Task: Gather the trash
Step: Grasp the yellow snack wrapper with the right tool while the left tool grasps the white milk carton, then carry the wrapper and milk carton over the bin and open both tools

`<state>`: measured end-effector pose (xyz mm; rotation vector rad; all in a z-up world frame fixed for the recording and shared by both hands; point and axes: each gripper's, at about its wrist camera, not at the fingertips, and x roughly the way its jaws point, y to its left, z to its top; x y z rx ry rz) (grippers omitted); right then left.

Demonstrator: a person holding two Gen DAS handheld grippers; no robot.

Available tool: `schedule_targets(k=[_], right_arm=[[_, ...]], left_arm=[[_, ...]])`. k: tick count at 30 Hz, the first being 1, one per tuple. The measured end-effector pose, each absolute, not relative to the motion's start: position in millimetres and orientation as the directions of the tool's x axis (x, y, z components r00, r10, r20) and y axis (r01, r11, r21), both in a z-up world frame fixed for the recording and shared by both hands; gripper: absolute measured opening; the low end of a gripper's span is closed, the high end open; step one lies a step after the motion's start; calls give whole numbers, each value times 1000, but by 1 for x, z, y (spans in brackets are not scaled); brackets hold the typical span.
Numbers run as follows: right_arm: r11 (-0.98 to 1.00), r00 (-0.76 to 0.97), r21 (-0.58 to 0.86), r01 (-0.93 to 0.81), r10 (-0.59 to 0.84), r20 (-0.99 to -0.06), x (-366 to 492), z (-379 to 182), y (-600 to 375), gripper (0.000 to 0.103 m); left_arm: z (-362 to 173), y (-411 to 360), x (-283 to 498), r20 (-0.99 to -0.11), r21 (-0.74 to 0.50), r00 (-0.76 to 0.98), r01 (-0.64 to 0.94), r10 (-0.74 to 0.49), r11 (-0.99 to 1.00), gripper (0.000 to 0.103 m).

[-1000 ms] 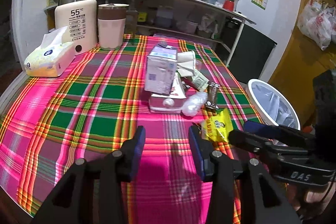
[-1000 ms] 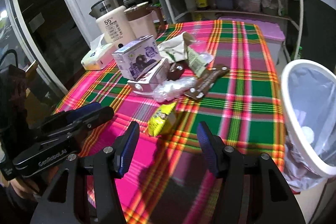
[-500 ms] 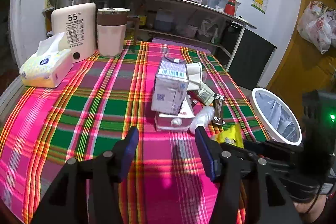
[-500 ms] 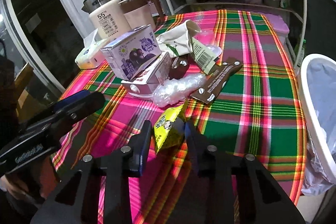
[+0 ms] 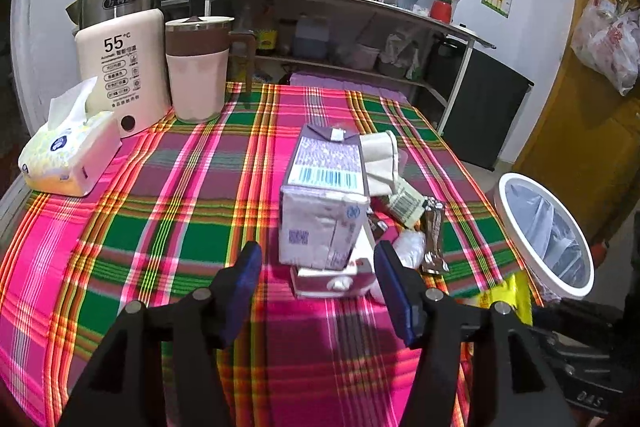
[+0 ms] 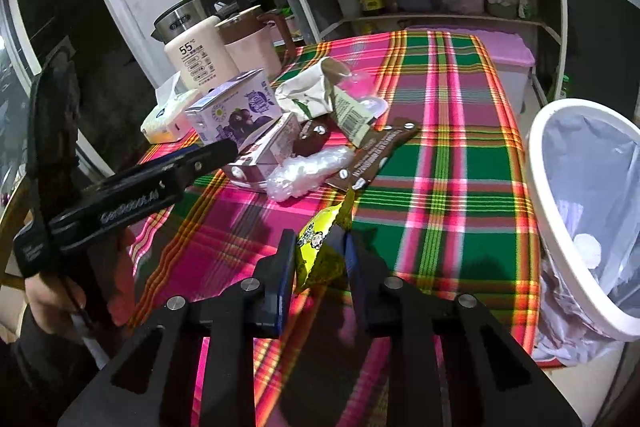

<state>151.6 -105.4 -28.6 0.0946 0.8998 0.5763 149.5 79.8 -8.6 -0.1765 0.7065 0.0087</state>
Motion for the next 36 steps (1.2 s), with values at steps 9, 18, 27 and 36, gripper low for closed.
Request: schedule_targets(k=[9,18,27,36], right_arm=[[853,501,312,-419,504,-703,151,-26,-118,26],[861,533,305,-407,495,-686,146,-16,-132,25],[868,561,302,-394,487,-670,134,-6,-145,25],[877,592,300,-376,476,-650,126,4,-160,25]], left_arm=[[-6,77,156,-638,-156,768,-71,-45,985,40],[6,72,140,-609,-148,792,-66,-38,987,39],[20,65,121,-583,-158,810,-49,-54,986,39],[32,42,108,-564,-167,819,14,-107,986,39]])
